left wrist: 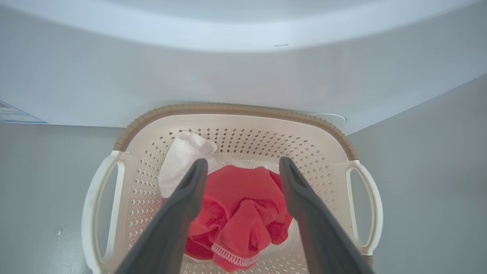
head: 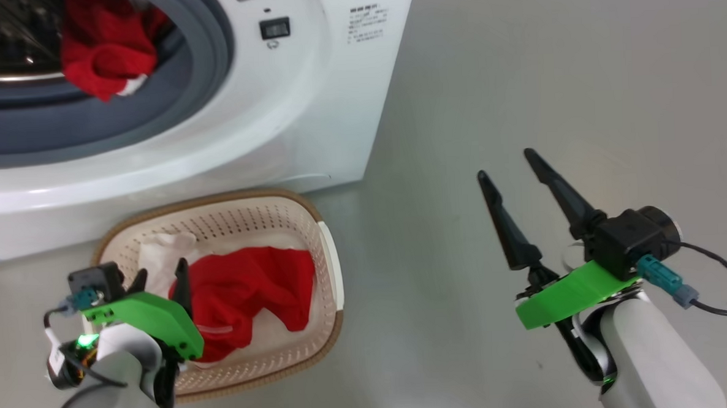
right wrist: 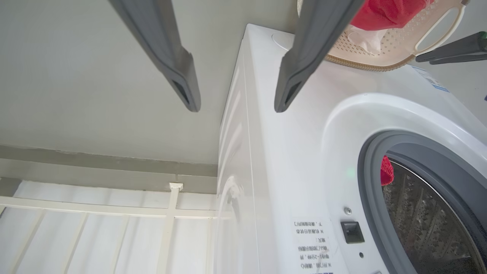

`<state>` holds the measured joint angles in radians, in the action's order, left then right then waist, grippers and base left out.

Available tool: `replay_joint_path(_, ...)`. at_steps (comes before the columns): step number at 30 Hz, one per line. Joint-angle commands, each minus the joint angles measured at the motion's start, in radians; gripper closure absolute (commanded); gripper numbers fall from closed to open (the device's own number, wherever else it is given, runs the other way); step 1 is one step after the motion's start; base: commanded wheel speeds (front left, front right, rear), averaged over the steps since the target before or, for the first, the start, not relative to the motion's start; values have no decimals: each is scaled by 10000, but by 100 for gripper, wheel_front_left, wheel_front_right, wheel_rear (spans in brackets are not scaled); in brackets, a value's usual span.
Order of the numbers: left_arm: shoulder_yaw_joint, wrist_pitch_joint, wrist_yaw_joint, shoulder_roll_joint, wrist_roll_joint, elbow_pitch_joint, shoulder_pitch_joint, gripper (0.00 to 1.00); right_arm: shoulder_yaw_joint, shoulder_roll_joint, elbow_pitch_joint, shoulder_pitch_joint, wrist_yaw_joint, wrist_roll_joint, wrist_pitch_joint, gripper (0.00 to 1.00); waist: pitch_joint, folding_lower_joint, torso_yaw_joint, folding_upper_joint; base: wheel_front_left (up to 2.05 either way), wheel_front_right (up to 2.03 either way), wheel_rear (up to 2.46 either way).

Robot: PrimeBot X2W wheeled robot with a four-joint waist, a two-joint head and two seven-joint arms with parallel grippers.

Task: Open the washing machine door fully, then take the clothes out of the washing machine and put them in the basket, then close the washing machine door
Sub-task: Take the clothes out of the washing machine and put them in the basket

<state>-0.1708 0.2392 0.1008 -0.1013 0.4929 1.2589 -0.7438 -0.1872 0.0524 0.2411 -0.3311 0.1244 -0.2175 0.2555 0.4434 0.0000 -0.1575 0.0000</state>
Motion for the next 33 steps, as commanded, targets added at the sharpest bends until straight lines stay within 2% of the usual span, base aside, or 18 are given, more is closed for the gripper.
replay_joint_path(1,147,158,126,-289,-23,-288,416,0,-54,-22,-170,190,63,146,63,0,-408,0,201,0,0,0,0)
replay_joint_path(6,54,216,252,-281,-22,-1095,808,0,84,-22,-77,270,63,304,63,0,-851,0,328,0,0,0,0)
replay_joint_path(15,728,223,270,-530,-268,-4057,2186,0,380,-22,-15,530,63,580,63,0,-1752,0,509,0,0,0,0)
replay_joint_path(26,1780,225,-43,-303,-740,-7044,3734,0,725,-22,-415,1079,63,797,63,0,-2548,0,498,0,0,0,0)
replay_joint_path(33,2082,225,-446,-213,-1063,-8692,4729,0,1173,-22,-1012,1584,63,841,63,0,-2994,0,431,0,0,0,0)
